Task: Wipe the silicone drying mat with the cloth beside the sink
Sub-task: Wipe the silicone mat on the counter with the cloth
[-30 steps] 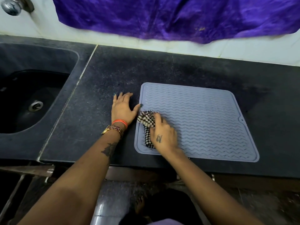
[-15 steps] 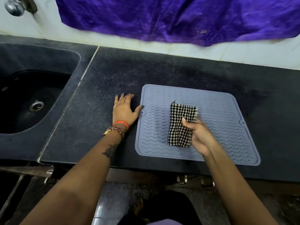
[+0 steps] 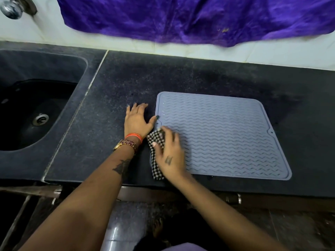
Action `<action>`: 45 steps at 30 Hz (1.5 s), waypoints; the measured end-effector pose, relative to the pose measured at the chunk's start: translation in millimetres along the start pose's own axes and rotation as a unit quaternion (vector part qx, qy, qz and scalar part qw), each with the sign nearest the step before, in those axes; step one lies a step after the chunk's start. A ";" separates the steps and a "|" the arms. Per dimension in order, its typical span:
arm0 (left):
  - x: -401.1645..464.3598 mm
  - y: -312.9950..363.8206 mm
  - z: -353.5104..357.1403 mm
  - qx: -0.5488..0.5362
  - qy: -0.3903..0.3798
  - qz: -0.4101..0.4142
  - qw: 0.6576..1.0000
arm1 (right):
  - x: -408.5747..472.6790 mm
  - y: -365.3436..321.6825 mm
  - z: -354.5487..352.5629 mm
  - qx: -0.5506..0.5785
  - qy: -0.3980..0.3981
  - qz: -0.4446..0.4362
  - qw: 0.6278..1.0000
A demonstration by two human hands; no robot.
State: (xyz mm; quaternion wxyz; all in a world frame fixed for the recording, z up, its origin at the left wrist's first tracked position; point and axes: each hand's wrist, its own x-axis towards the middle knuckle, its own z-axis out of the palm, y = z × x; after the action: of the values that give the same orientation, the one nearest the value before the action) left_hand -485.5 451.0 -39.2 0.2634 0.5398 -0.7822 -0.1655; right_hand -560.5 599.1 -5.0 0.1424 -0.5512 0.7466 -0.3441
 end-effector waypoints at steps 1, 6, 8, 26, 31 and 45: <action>-0.3 0.1 -0.1 0.000 0.002 0.002 1.000 | -4.8 -0.6 4.1 -0.059 -0.015 -0.029 0.998; -1.5 -0.2 -1.1 0.014 0.001 0.008 1.000 | -6.8 12.0 -8.4 -0.138 -0.041 -0.069 0.987; -2.1 0.2 -1.7 0.016 0.000 0.008 1.000 | -7.8 22.4 -19.7 -0.139 -0.038 -0.067 0.987; -5.9 3.2 -3.2 0.039 0.002 0.027 0.999 | 5.9 28.8 -19.3 -0.193 -0.020 -0.031 0.980; -7.3 3.1 -4.0 0.043 0.003 0.029 0.999 | -4.5 65.3 -56.9 -0.215 0.024 0.043 0.975; -6.9 5.3 -2.6 0.069 0.001 0.044 0.997 | -18.5 54.1 -58.3 -0.194 -0.007 -0.036 0.980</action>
State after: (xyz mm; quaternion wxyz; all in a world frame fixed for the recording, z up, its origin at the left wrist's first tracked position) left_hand -486.0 459.4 -35.9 0.2335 0.5218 -0.8145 -0.0988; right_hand -627.7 645.3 -2.3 0.0253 -0.5971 0.7780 -0.1936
